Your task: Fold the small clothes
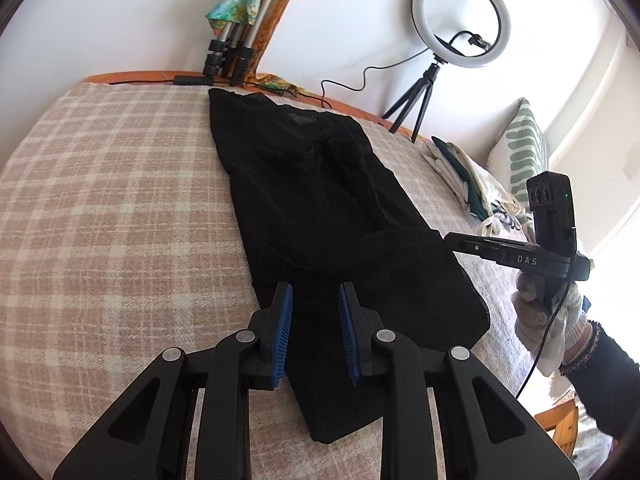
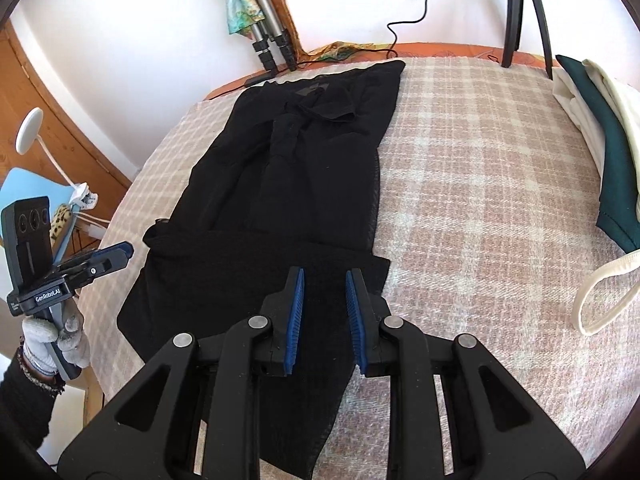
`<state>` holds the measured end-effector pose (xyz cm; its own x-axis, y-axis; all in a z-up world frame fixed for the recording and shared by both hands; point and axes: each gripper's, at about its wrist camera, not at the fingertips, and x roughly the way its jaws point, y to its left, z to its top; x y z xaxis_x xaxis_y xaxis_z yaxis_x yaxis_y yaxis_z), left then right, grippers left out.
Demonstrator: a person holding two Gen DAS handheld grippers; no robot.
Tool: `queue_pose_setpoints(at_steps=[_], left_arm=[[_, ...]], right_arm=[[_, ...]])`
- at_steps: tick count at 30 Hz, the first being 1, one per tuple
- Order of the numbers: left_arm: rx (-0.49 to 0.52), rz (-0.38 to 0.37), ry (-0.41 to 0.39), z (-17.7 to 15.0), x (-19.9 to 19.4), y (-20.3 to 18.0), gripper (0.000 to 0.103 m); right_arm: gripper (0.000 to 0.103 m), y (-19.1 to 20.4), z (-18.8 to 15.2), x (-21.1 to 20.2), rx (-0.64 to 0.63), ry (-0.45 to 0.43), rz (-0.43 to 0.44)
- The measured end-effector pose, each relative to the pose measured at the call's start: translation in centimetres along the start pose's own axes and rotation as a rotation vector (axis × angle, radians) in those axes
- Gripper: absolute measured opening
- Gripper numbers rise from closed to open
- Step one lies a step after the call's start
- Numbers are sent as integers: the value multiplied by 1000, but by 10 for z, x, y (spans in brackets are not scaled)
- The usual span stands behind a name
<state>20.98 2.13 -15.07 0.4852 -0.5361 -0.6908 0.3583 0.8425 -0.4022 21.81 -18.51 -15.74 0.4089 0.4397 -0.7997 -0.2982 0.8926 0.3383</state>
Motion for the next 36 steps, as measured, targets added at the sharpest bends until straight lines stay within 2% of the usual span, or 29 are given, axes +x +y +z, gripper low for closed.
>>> queue_pose_setpoints(at_steps=[2,5,7,11,13,16,19,27,32,36], left_arm=[[39,66,29,5,13,-3,22],[5,128,68,17,34,10,22],[-21,205,54,25,41,22,22],[-75,241,13,36,37,39,22],[-77,229,-4,40,33,43,22],[-91,188,-13,50,34,49,22],[-127,138,-20,62,40,55,32],[-180,70,-60,105,64,77,33],[-254,35,-46,127,89,98,33],[-266,33,-56,143,106,111,33]], right_arm=[[23,12,-3,4,-41,20,5],[23,24,-5,14,-108,45,-47],[23,22,-4,20,-104,60,-65],[23,10,8,19,-66,40,-57],[23,3,18,17,-52,23,-61],[26,-12,35,20,0,5,-23],[35,-29,56,26,61,-15,8],[36,-69,117,54,185,-70,59],[36,-95,142,88,264,-55,75],[36,-104,162,110,256,-44,86]])
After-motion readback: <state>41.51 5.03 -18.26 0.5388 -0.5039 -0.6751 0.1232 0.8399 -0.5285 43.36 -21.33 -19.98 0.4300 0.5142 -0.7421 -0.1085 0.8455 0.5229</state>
